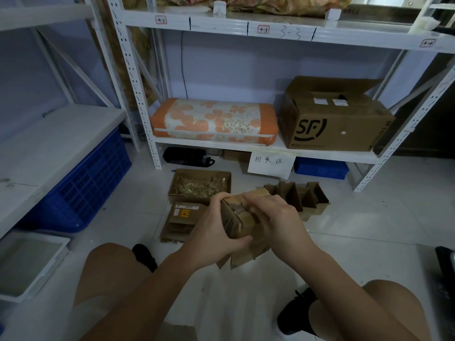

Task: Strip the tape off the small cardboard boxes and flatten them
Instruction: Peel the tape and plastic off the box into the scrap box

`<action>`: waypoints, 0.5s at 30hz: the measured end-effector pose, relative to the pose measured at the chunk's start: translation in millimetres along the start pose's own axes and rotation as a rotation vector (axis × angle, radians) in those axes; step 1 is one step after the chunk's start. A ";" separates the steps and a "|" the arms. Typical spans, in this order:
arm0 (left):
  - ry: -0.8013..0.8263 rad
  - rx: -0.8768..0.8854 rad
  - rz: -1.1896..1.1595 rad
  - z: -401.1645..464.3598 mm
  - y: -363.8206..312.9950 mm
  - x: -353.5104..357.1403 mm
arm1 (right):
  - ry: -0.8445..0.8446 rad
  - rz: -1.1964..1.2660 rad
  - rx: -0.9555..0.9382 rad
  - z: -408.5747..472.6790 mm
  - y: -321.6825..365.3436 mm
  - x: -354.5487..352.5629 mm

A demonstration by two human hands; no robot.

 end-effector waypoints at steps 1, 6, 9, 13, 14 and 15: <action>-0.005 -0.005 -0.001 0.5 0.7 0.1 | -0.024 0.051 0.035 -1.0 -0.8 0.6; 0.022 -0.030 0.017 2.2 -0.6 2.1 | -0.206 0.340 0.203 -3.1 -5.4 1.8; 0.028 -0.009 0.042 3.0 -3.4 3.2 | -0.209 0.462 0.281 0.9 -15.3 4.7; 0.024 -0.007 0.091 1.6 -5.2 4.7 | -0.171 0.528 0.224 0.3 -13.6 10.9; 0.020 -0.002 0.094 0.9 -5.4 5.0 | -0.176 0.537 0.224 -0.8 -14.7 11.5; 0.022 0.002 0.096 0.0 -5.5 5.4 | -0.180 0.548 0.245 -2.0 -17.3 11.8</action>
Point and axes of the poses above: each hand's wrist, its own z-axis towards the middle knuckle, its own x-axis out of the palm, y = z × x, the point moved 4 cm from there along z, towards the middle knuckle, and after that the axes turned 6 degrees about y, right-handed, at the moved point
